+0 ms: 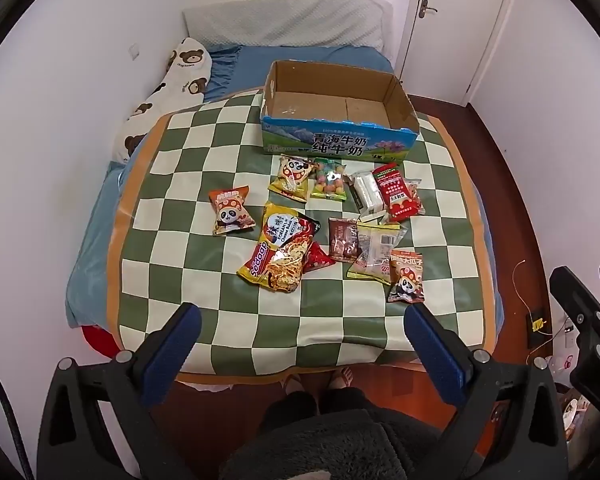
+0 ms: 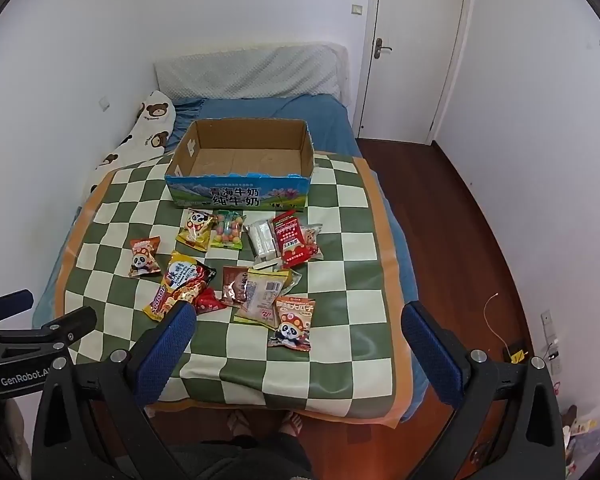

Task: Organize snacks

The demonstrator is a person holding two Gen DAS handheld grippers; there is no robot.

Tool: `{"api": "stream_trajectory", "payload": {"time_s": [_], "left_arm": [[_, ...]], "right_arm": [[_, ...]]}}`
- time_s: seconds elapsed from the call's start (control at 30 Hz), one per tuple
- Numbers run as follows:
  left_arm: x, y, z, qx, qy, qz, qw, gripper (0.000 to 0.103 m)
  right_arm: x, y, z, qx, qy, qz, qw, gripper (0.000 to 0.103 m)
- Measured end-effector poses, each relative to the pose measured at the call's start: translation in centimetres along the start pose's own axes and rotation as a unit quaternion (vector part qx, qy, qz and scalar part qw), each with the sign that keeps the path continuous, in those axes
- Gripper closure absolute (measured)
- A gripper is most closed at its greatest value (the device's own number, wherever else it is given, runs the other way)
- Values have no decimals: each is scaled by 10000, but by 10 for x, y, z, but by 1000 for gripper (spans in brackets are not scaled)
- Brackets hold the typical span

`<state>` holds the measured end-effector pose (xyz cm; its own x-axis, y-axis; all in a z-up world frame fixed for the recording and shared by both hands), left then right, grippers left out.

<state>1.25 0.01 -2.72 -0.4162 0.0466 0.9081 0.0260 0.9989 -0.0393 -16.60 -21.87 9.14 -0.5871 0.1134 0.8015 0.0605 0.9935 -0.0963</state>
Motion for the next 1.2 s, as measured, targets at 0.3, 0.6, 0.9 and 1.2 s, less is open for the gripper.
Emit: {"api": "stream_trajectory", "payload": {"time_s": [0.3, 0.6, 0.9, 1.2], "left_arm": [[1, -4, -7, 14, -53, 67, 10000, 0], [1, -5, -8, 41, -120, 71, 9999, 0], [10, 1, -6, 64, -156, 93, 9998, 0], [10, 3, -6, 66, -145, 114, 9998, 0]], "right_arm": [[2, -5, -1, 42, -87, -23, 10000, 0], [4, -1, -1, 10, -81, -33, 10000, 0], [3, 2, -2, -10, -30, -61, 10000, 0], [2, 3, -2, -19, -14, -82, 10000, 0]]}}
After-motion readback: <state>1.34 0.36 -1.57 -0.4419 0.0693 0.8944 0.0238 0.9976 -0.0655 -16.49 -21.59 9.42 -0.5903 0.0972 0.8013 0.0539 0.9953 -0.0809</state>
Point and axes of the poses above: each gripper's, at about its wrist camera, not at the fingertips, and x roughly against the way its jaws point, y to its left, z to its underside, the point moved 3 cm from there along -x, roughly the way its jaws point, and after that the axes turned 3 degrees about z, right-handed, at the moved point
